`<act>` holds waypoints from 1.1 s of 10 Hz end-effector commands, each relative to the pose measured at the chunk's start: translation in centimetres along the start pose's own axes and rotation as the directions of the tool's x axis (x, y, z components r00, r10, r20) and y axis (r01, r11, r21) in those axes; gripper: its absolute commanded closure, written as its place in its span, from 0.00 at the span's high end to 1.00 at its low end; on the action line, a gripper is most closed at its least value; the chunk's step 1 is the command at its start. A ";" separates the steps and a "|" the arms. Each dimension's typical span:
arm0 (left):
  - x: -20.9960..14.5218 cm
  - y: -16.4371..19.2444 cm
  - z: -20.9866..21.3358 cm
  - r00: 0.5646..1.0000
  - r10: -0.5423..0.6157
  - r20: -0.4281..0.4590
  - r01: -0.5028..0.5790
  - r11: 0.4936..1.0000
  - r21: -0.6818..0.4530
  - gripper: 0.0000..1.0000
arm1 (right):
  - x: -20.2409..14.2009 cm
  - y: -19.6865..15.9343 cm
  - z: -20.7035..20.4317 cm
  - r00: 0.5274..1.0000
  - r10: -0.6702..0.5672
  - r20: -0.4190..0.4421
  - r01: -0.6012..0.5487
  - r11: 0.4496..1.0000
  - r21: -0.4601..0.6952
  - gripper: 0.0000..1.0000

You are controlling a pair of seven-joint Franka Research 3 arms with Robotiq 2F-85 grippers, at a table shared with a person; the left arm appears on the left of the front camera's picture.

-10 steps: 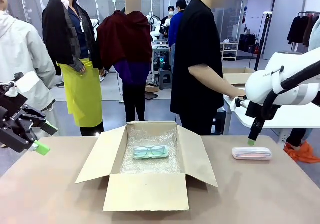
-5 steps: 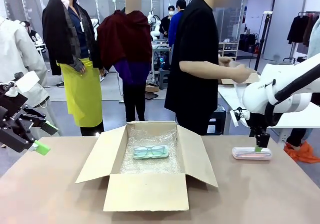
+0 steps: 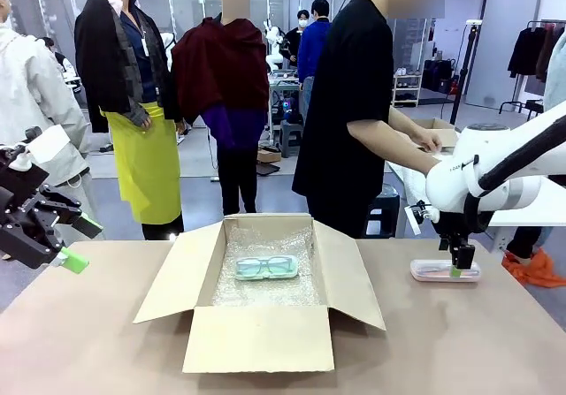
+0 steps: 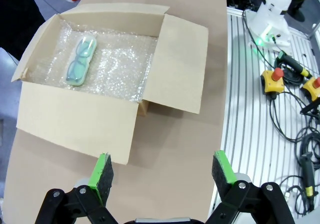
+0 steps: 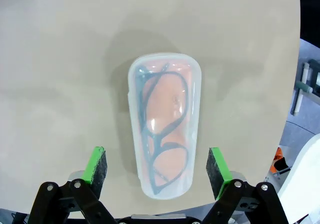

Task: Pack the glasses set securely to prepare it for shipping.
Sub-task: Put the Glasses case from the right side of the table into the Package Box.

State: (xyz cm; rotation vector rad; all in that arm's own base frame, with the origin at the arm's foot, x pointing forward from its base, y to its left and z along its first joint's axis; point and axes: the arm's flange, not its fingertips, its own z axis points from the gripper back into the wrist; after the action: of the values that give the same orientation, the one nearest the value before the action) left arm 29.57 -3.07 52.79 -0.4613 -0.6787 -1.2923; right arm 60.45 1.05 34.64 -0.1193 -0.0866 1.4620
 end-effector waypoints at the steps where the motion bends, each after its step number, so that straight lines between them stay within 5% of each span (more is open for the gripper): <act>1: 0.1 0.0 0.2 1.000 -0.003 0.026 0.004 1.000 -0.014 1.00 | 0.1 -1.3 -0.6 1.000 0.000 0.007 0.000 1.000 0.004 1.00; 8: 0.1 0.0 0.2 1.000 -0.003 0.026 0.004 1.000 -0.014 1.00 | -0.2 -2.2 -4.1 0.999 -0.025 0.032 0.022 0.997 0.076 0.98; 11: 0.1 0.0 0.2 1.000 -0.003 0.026 0.004 1.000 -0.014 1.00 | -0.3 -2.5 -3.9 0.998 -0.040 0.040 0.037 0.996 0.078 0.76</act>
State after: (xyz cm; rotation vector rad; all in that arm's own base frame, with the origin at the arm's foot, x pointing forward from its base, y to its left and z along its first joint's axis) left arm 29.57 -3.07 52.79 -0.4613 -0.6786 -1.2923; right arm 62.86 0.11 30.80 -0.0492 -0.0566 1.4367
